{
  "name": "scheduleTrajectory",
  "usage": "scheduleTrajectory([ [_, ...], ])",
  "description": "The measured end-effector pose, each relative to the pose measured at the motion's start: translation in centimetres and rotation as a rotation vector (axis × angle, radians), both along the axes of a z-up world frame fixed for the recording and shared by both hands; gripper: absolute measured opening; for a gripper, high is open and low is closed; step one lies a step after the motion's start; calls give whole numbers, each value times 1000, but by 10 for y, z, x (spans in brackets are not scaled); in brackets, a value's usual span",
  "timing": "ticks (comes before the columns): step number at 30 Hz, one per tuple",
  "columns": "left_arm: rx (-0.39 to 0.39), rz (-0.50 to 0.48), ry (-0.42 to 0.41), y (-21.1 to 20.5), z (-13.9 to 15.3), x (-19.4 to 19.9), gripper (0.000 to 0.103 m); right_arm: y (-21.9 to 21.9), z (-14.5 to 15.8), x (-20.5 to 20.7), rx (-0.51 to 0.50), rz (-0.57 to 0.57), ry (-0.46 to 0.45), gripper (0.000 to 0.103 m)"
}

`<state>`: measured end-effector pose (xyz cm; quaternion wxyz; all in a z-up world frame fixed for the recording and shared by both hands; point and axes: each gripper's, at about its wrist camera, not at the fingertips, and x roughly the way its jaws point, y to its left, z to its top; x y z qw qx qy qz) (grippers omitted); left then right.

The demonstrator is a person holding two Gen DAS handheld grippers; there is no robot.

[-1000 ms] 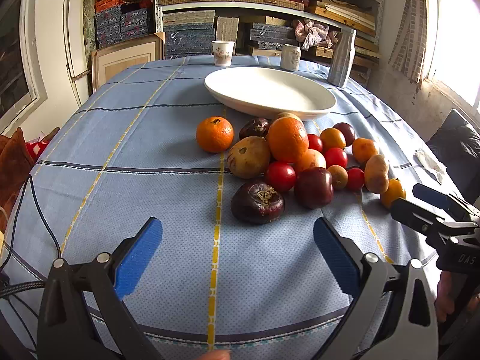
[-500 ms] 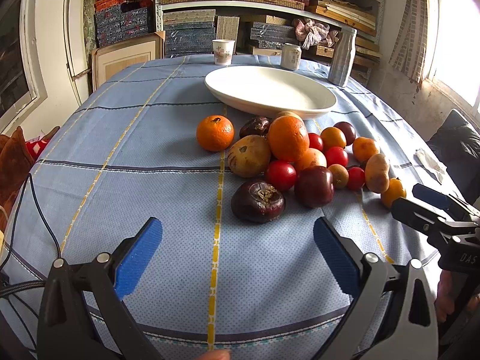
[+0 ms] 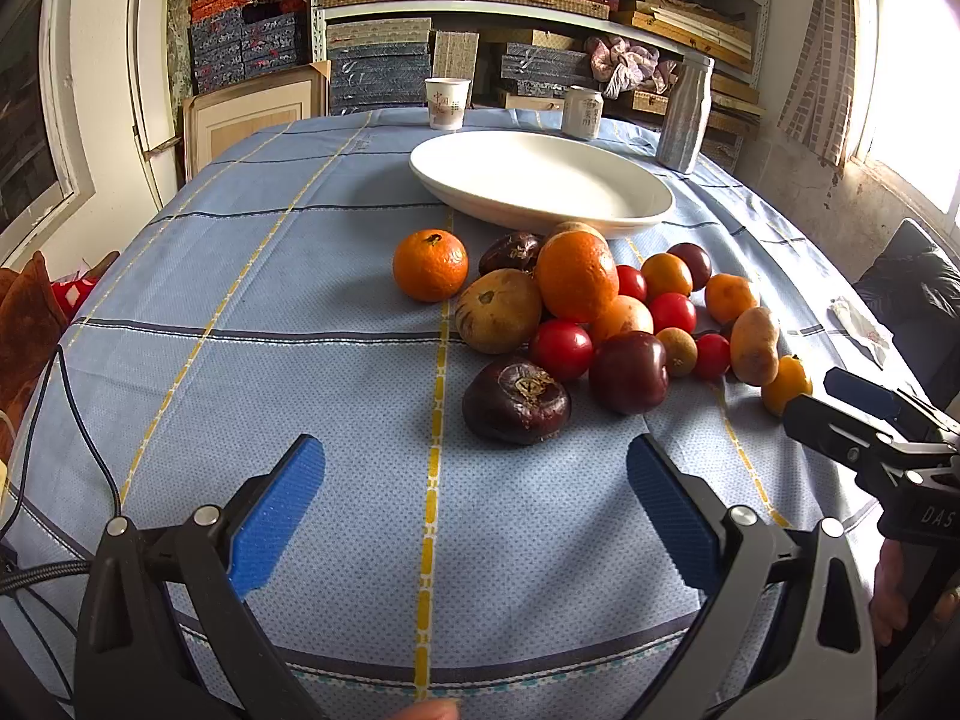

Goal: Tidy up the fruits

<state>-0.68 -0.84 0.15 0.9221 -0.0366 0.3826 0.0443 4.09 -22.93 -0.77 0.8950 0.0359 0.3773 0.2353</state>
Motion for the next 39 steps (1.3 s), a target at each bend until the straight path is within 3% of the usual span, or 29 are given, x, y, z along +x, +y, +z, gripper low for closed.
scheduleTrajectory([
  [39, -9, -1, 10, -1, -3, 1, 99, 0, -1, 1, 6, 0, 5, 100],
])
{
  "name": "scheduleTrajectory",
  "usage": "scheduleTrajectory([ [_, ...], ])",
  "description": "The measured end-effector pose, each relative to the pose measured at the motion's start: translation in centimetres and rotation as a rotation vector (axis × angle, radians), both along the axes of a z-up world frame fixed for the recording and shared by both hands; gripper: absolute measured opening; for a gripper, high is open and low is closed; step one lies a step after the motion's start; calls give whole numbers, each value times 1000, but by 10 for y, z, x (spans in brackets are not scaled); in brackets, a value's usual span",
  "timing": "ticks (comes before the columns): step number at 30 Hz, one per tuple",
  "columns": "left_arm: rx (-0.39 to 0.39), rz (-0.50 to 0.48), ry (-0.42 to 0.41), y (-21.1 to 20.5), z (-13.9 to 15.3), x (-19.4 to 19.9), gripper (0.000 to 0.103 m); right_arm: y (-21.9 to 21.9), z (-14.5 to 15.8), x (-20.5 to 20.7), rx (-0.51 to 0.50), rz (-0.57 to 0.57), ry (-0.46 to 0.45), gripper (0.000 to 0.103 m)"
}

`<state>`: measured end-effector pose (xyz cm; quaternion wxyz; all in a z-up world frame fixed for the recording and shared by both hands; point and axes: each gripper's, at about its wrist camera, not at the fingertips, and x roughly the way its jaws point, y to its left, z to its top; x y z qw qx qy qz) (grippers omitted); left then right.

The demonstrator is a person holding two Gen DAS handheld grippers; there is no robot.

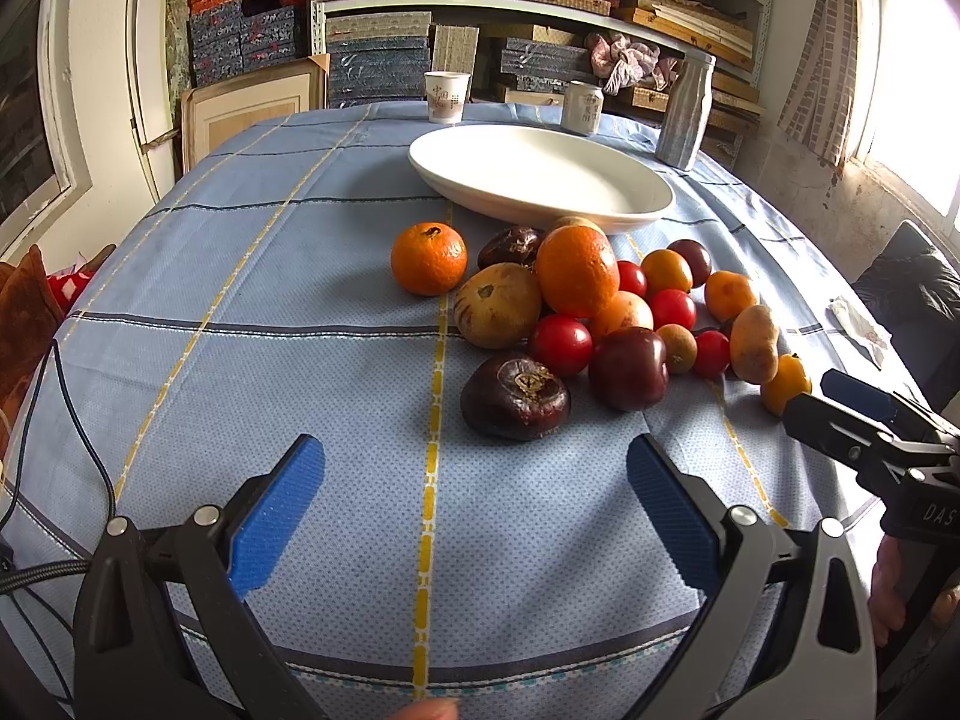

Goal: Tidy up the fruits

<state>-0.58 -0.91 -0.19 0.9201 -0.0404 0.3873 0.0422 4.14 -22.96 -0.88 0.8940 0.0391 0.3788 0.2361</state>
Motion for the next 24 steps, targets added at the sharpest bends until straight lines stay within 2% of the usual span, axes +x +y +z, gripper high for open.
scheduleTrajectory([
  [9, -4, -6, 6, 0, -1, 0, 99, 1, -1, 0, 22, 10, 12, 100],
  [12, -24, -30, 52, -1, -6, 6, 99, 3, -5, 1, 57, 33, 49, 100],
  [15, -49, -70, 148, -2, -16, 19, 99, 2, -8, 8, 88, 61, 95, 100],
  [17, -17, -104, 200, -5, -22, 29, 99, 3, -7, 13, 61, 83, 115, 100],
  [19, 36, -117, 219, -7, -25, 35, 99, 5, -10, 20, -27, 75, 133, 100],
  [21, 32, -135, 225, -6, -25, 42, 99, 9, -13, 23, -76, 86, 154, 100],
  [24, 26, -129, 245, -5, -29, 53, 99, 13, -15, 22, -90, 128, 179, 100],
])
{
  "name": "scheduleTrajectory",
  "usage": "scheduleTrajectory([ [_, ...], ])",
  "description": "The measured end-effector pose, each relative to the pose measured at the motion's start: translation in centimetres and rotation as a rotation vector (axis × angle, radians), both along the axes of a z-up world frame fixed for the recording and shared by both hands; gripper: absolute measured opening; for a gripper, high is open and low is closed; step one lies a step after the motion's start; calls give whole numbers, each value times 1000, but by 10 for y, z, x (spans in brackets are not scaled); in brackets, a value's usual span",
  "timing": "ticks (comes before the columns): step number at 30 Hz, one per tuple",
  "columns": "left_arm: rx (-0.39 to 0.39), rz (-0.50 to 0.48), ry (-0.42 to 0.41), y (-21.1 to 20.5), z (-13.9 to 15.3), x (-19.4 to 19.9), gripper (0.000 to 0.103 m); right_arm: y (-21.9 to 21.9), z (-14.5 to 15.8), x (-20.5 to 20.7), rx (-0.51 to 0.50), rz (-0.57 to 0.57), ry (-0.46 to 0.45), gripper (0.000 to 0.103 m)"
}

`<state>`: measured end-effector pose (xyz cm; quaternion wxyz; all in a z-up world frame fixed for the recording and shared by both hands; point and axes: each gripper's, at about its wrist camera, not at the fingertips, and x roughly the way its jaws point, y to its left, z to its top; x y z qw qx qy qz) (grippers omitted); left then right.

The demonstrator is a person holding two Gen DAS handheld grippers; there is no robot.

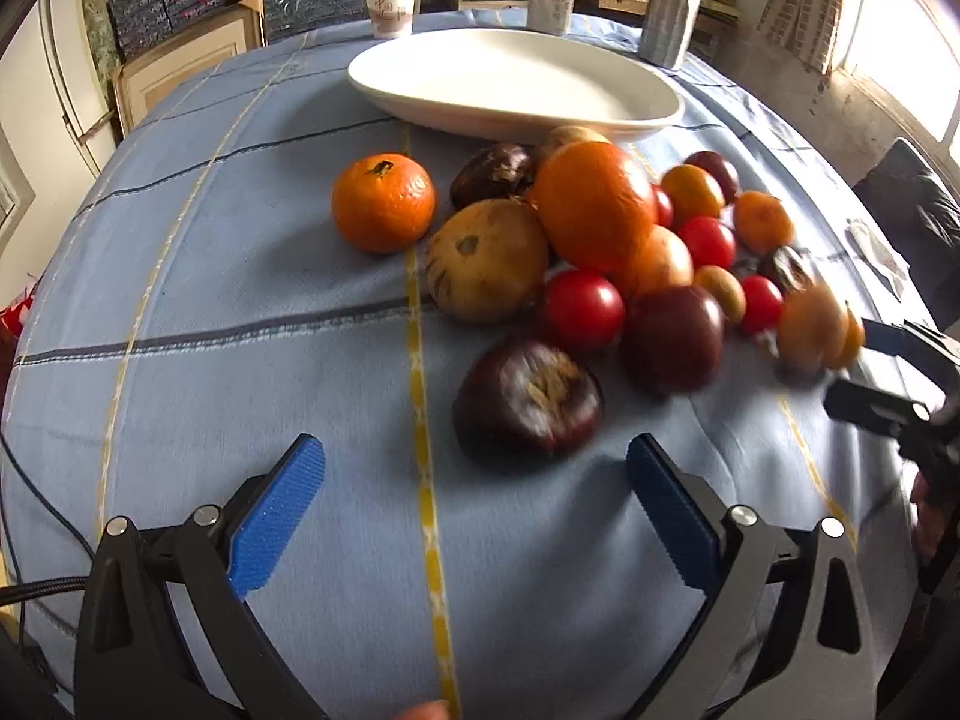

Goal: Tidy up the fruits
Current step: 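Grasp the dark mangosteen with the left tool while the right tool grasps an orange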

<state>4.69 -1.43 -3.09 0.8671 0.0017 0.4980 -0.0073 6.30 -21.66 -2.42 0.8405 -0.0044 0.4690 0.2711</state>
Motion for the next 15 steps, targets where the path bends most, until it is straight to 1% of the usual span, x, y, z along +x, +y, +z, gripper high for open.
scheduleTrajectory([
  [2, 11, -11, 6, -2, -2, 4, 99, 4, 0, -3, -11, 18, -3, 100],
  [5, 20, -28, 8, -5, -2, 3, 99, 12, 0, -11, -53, 44, -18, 100],
  [7, 11, -36, 8, 3, 0, 8, 99, 22, -1, -18, -99, 79, -34, 100],
  [9, 18, -39, 12, 2, 0, 7, 99, 30, -3, -28, -181, 137, -66, 100],
  [10, 23, -40, 15, 4, 1, 8, 99, 33, -2, -32, -194, 154, -71, 100],
  [12, 17, -41, 15, 5, 2, 9, 99, 30, -1, -35, -156, 168, -55, 100],
  [14, 20, -47, 29, 6, 3, 14, 99, 34, 0, -39, -166, 195, -63, 100],
  [15, 14, -44, 23, 6, 5, 15, 99, 34, 3, -42, -149, 176, -70, 100],
])
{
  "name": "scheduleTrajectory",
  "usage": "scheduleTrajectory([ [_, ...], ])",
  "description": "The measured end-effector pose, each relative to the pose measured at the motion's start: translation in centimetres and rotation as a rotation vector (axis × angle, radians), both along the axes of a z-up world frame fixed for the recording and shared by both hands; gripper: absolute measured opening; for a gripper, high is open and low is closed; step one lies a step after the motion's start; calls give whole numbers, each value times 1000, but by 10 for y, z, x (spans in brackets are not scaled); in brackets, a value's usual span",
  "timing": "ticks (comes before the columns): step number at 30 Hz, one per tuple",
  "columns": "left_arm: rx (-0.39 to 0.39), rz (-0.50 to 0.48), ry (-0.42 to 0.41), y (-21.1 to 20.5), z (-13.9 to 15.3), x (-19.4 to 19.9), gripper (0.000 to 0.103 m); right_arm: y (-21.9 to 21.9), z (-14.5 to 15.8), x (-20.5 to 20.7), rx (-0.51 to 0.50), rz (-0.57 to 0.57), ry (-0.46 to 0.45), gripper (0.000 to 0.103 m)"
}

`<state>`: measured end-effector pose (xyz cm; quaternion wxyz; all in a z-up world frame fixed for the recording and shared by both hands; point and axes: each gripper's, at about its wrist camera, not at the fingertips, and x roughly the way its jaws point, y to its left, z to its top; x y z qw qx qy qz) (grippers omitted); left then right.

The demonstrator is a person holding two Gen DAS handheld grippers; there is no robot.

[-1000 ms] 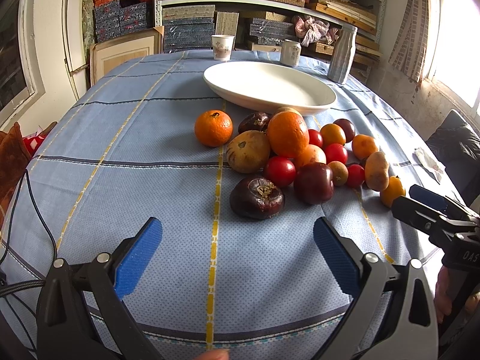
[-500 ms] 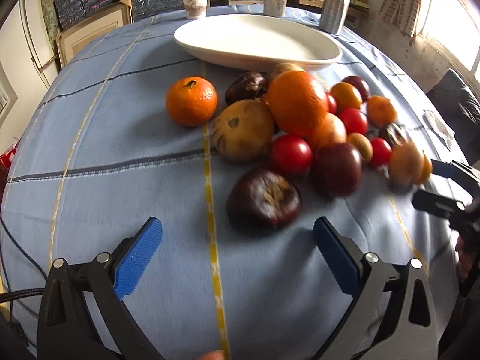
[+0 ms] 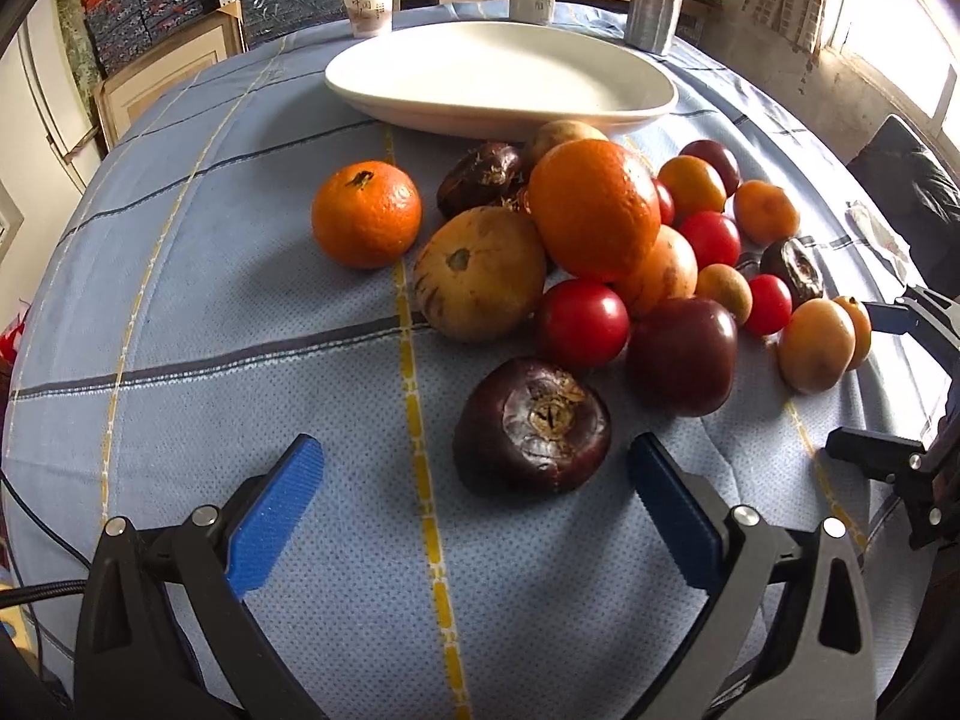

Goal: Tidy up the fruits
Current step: 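Grasp the dark mangosteen with the left tool while the right tool grasps an orange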

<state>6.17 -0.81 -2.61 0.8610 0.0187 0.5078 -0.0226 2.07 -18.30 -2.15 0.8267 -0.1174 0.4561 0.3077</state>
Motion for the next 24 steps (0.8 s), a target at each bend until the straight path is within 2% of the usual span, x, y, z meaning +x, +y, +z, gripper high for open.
scheduleTrajectory([
  [2, -13, -15, -12, -1, 2, 3, 99, -7, 6, -2, 57, 1, -6, 100],
  [5, 42, -81, -44, -13, 5, 3, 99, -5, 10, -1, 26, 4, -32, 97],
  [6, 57, -110, -56, -18, 7, 2, 99, -3, 9, -2, 24, 7, -33, 86],
  [9, 78, -162, -68, -26, 9, 0, 96, 5, 10, -9, 13, 20, -34, 67],
  [11, 37, -182, -57, -23, 9, 1, 78, 14, 13, -14, 7, 36, -29, 53],
  [12, 12, -185, -54, -22, 9, 2, 67, 13, 14, -17, 8, 39, -27, 53],
  [13, -8, -185, -54, -20, 9, 2, 62, -7, 11, -9, 12, 41, -22, 53],
  [16, -18, -188, -66, -18, 8, 1, 58, -12, 8, 6, 19, 43, -15, 52],
  [17, -17, -186, -70, -16, 9, 0, 56, -13, 7, 10, 23, 40, -12, 48],
  [18, -17, -184, -75, -16, 9, -1, 49, -14, 5, 23, 22, 36, -14, 43],
  [19, -20, -180, -78, -15, 9, -3, 46, -16, 6, 24, 25, 30, -14, 41],
  [20, -40, -179, -78, -11, 9, -2, 46, -19, 6, 25, 33, 21, -10, 37],
  [24, -55, -184, -87, -9, 10, -6, 46, -28, 6, 34, 72, 6, 18, 37],
])
